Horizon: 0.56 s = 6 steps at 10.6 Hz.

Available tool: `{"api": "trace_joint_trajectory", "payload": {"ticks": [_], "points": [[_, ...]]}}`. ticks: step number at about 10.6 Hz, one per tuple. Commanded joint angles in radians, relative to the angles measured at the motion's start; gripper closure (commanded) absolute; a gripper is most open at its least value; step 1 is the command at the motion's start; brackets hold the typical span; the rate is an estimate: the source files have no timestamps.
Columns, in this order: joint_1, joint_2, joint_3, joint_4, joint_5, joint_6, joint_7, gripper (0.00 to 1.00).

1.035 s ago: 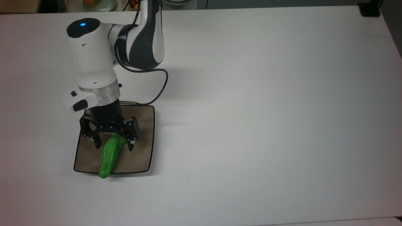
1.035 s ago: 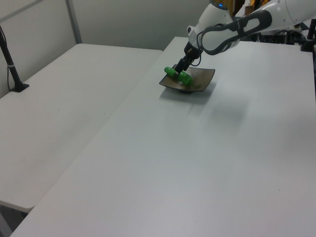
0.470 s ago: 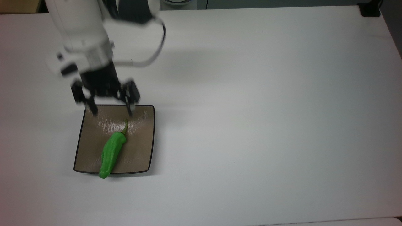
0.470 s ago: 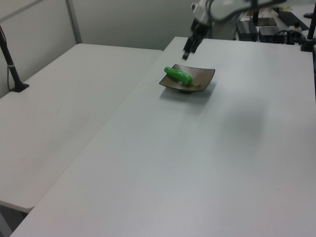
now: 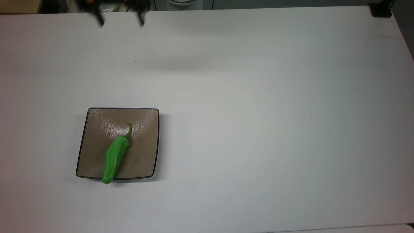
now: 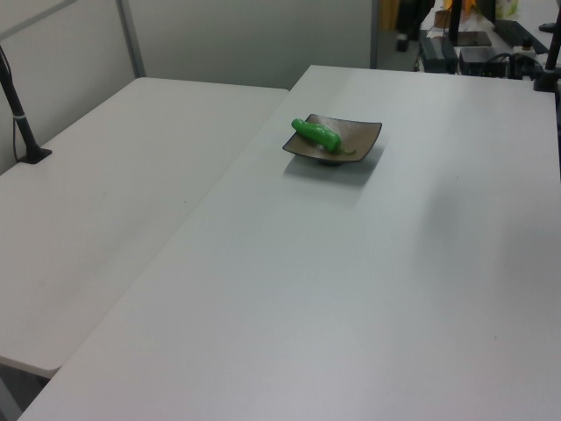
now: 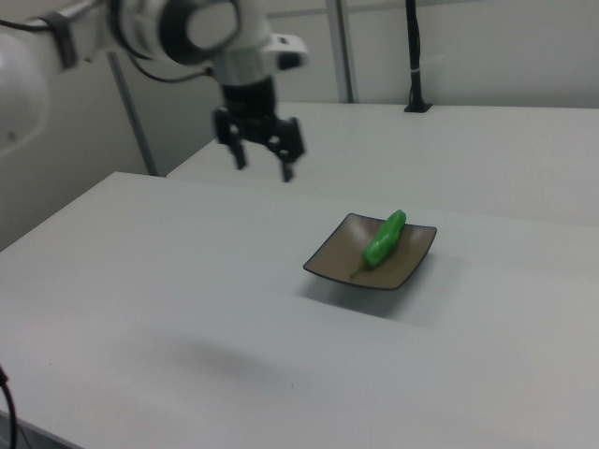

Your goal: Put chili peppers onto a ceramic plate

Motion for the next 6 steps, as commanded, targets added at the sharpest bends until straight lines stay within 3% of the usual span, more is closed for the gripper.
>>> {"api": "trace_joint_trajectory", "payload": {"ticks": [1,3,6], "points": [[0.13,-0.11,-0.012,-0.094,-0.024,-0.113,0.072,0.0],[0.217,-0.147,-0.01,-0.176,-0.024,-0.084,0.077,0.0],[0.264,-0.146,-0.01,-0.261,-0.017,0.129,0.071,0.0]]}}
